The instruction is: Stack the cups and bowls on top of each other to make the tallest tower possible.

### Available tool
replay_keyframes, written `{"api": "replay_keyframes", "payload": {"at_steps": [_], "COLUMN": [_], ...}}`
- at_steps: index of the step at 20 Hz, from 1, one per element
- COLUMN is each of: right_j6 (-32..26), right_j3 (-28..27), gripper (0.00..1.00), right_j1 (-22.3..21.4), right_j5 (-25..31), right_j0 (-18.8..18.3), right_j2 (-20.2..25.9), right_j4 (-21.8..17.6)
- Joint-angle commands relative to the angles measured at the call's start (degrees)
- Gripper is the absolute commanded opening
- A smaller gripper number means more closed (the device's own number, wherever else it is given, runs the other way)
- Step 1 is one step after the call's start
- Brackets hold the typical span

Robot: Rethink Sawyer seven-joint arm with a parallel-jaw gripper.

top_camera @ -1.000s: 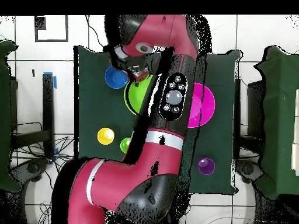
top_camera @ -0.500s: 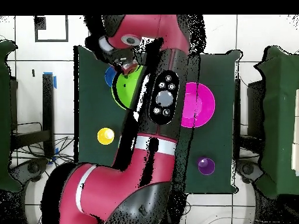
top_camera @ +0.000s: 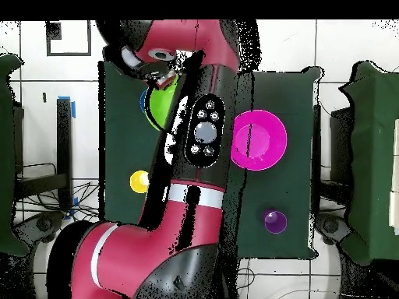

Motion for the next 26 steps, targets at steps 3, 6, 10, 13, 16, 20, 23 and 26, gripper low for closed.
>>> {"api": "replay_keyframes", "payload": {"at_steps": [3, 6, 10, 13, 16, 20, 23, 26], "right_j6": [6.8, 5.9, 3.0, 2.4, 2.3, -0.1, -3.1, -4.4], "right_j3": [11.3, 13.1, 12.7, 13.5, 14.1, 14.4, 16.2, 14.3], "gripper": [0.0, 0.0, 0.0, 0.0, 0.0, 0.0, 0.0, 0.0], "right_j1": [2.1, 2.2, 2.9, 2.3, 1.7, 1.0, -1.1, -1.3], "right_j5": [-12.6, -16.5, -16.2, -15.2, -14.2, -13.5, -11.6, -9.3], "right_j0": [0.6, 0.8, 0.9, 0.8, 0.7, -0.3, -0.7, -1.6], "right_j2": [2.7, 3.1, 2.5, 1.9, 1.6, 1.9, 1.7, 2.6], "right_j4": [-5.0, -5.0, -5.7, -6.4, -7.1, -7.8, -9.2, -8.9]}}
